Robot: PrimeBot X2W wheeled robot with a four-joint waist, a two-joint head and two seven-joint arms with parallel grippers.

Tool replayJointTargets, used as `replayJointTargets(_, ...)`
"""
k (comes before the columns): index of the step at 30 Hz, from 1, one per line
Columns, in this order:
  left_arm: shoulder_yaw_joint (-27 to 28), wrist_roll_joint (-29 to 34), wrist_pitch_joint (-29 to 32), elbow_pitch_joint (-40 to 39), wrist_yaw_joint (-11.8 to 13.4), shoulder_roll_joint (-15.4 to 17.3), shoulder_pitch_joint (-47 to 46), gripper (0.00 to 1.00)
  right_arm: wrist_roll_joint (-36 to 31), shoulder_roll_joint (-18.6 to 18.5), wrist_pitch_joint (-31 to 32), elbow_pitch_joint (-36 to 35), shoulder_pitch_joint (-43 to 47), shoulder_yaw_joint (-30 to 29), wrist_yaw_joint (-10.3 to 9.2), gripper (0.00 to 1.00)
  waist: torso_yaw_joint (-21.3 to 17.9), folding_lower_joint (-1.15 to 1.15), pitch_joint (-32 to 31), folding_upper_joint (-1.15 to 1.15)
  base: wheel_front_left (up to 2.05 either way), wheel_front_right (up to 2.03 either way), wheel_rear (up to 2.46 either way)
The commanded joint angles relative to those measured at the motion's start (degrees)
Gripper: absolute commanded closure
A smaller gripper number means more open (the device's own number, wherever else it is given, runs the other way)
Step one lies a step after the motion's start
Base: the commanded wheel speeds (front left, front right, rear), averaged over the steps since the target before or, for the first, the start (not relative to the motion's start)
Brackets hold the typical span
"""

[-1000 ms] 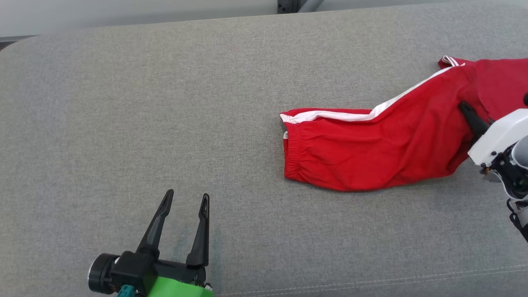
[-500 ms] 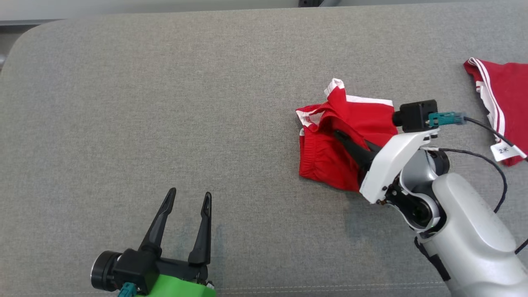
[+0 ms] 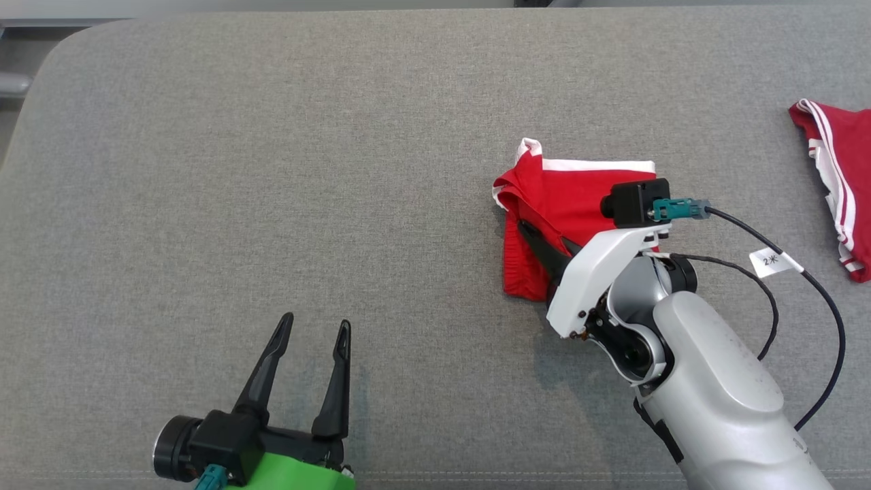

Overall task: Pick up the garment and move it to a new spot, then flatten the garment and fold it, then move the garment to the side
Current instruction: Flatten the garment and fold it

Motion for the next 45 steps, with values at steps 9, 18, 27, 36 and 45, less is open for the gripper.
replayJointTargets(9,1.2,0.2,-0.1,-0.1,-0.4,-0.2,0.3,0.0,-4.4,0.1,-4.0,0.0,-0.8,0.6,0.0,0.0,-1.5,0.0,-0.3,0.66,0.0,0.0,0.0)
replayJointTargets(18,2.6,0.2,-0.1,0.0,0.0,-0.3,1.1,0.0,-5.9,-3.4,-7.5,-7.2,4.8,-2.0,0.0,0.0,-3.2,0.0,-1.5,0.66,0.0,0.0,0.0)
replayJointTargets(27,2.8,-0.3,-0.1,-0.4,0.5,-0.3,2.4,0.0,-11.5,-5.6,-14.4,-14.3,13.9,-12.5,0.0,0.0,-5.5,0.0,-2.8,0.66,0.0,0.0,0.0)
replayJointTargets(36,1.9,-0.2,-0.1,-1.3,0.4,-0.3,-0.3,0.0,-18.0,-5.1,-23.8,-8.9,12.6,-12.7,0.0,1.0,-5.3,0.0,0.6,0.66,0.0,0.0,0.0)
replayJointTargets(45,0.2,-0.3,-0.1,-0.8,-0.3,-0.3,-5.8,0.0,-25.4,-3.6,-31.3,3.2,5.1,-8.4,0.0,1.0,-0.5,0.0,7.4,0.66,0.0,0.0,0.0)
